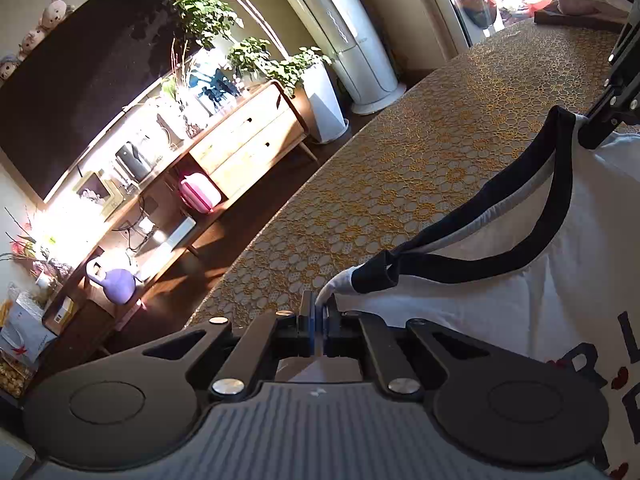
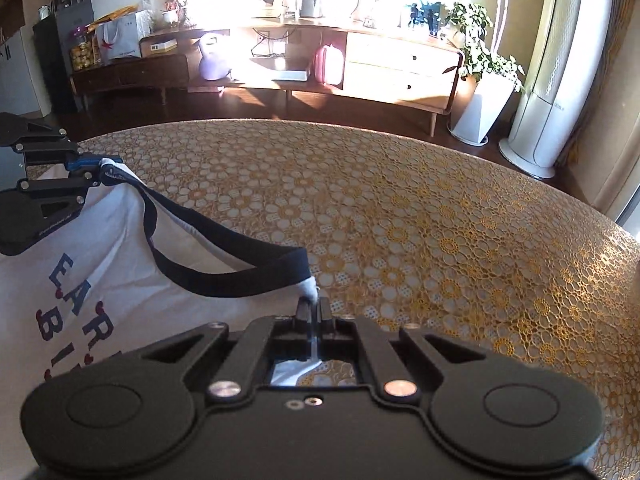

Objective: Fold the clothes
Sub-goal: 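Lower the T-shirt flat onto the table and open both grippers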

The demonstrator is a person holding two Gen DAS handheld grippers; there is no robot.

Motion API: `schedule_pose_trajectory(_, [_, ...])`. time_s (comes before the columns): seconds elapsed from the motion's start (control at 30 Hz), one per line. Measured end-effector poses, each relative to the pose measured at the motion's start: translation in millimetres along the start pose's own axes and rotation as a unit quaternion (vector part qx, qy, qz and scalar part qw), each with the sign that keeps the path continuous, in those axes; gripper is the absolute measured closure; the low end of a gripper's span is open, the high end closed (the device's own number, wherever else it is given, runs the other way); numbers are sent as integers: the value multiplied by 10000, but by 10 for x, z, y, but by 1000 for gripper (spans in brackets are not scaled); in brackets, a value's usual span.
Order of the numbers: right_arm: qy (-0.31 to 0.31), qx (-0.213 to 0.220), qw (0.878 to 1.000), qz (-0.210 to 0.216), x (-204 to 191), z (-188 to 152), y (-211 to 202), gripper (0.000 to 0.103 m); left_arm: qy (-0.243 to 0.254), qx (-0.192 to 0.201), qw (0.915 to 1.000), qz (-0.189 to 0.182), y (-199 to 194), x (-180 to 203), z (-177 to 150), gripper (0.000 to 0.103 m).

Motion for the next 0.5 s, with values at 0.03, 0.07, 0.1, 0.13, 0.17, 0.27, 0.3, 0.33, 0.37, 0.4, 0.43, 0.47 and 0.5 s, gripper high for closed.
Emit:
schedule_pose_trajectory(0.03, [21, -38, 10000, 70, -9, -22, 6, 0, 15, -46, 10000, -35, -13, 22, 1, 100])
schedule_pose_trajectory(0.07, [73, -60, 9999, 136, -15, -51, -22, 0, 25, -48, 10000, -25, -30, 17, -2, 100])
schedule_pose_trajectory(0.1, [118, -64, 9997, 194, -18, -82, -70, 0, 15, -67, 10000, -44, -79, -15, -7, 100])
schedule_pose_trajectory(0.13, [149, -22, 9996, 233, -18, -121, -172, 0, 3, -86, 9999, -64, -128, -47, -12, 99])
schedule_pose_trajectory(0.17, [184, 26, 9995, 274, -15, -163, -279, 0, -50, -110, 9999, -92, -196, -89, -29, 99])
schedule_pose_trajectory(0.27, [289, 137, 9987, 402, 9, -306, -604, 0, -387, -55, 9992, -21, -429, -341, -201, 98])
schedule_pose_trajectory(0.3, [335, 71, 9981, 509, -11, -360, -636, 0, -557, -93, 9984, -63, -491, -421, -289, 98])
schedule_pose_trajectory(0.33, [381, 5, 9974, 615, -31, -414, -669, 0, -687, -160, 9974, -155, -572, -480, -398, 98])
schedule_pose_trajectory(0.37, [427, -61, 9965, 721, -52, -468, -701, 0, -731, -209, 9968, -248, -625, -495, -469, 98])
schedule_pose_trajectory(0.4, [473, -127, 9954, 828, -72, -521, -734, 0, -661, -256, 9971, -270, -678, -471, -572, 98])
schedule_pose_trajectory(0.43, [519, -193, 9941, 934, -93, -575, -767, 0, -591, -303, 9974, -291, -731, -448, -676, 98])
schedule_pose_trajectory(0.47, [565, -259, 9926, 1040, -113, -629, -800, 0, -520, -350, 9976, -309, -782, -422, -778, 98])
schedule_pose_trajectory(0.5, [596, -312, 9912, 1144, -156, -668, -824, 0, -424, -413, 9979, -247, -789, -346, -843, 98])
Point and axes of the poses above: each gripper's, at about its wrist camera, not at the fingertips, and y roughly the way its jaws point, x to its right, z to its top, the point moved 2 cm from there along y, roughly the way its jaws point, and after that the axes turned 14 degrees about -x, right-handed, at the moved point
